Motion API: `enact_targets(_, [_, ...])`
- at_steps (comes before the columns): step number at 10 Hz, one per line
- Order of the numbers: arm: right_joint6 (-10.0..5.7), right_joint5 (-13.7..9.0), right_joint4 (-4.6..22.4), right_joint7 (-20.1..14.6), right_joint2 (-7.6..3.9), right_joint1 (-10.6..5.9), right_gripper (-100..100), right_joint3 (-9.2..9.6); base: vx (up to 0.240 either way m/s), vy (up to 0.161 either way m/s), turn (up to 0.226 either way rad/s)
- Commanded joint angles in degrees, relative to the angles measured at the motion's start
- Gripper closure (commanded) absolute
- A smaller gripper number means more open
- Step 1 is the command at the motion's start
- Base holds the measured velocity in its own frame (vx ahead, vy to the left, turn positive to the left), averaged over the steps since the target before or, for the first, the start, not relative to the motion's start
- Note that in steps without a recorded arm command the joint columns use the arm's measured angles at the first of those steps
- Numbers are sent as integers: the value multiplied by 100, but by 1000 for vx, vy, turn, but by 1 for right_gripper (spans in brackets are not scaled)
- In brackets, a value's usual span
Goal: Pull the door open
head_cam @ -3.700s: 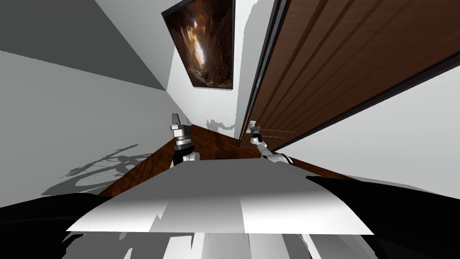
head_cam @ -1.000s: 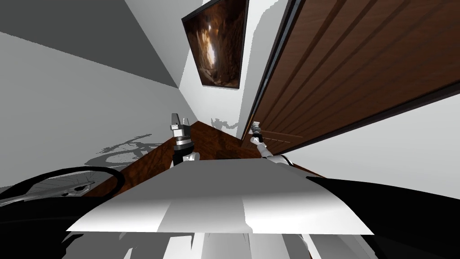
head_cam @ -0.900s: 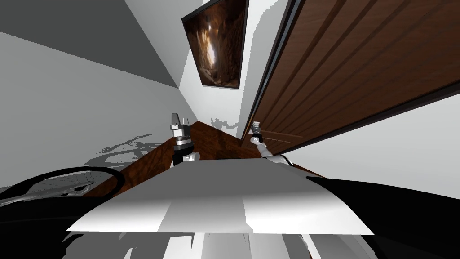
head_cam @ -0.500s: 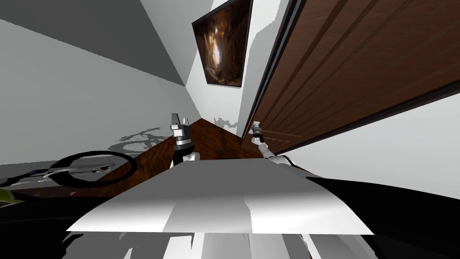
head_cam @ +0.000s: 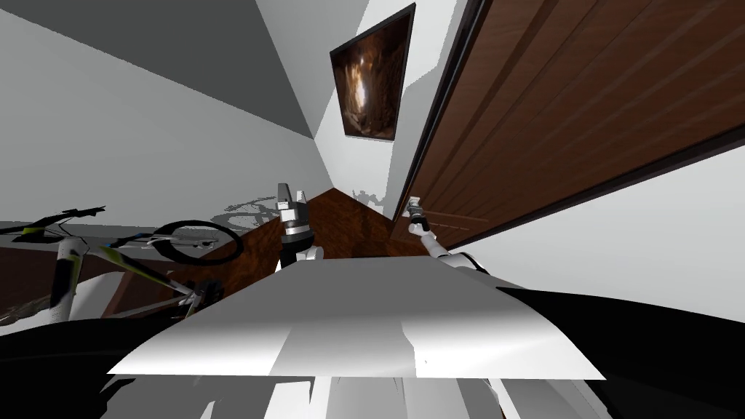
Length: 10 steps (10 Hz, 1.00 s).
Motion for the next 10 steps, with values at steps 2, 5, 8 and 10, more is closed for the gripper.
enact_targets(2, [-2,7,-33,-93,-59,12,100,69,-170,-47,97])
enact_targets(5, [12,30,-150,-262,-150,78,100,294,-192,-52,95])
enact_targets(8, [14,50,-271,-412,-245,129,100,497,-188,-83,98])
enact_targets(10, [15,63,-348,-506,-305,161,100,625,-201,-63,83])
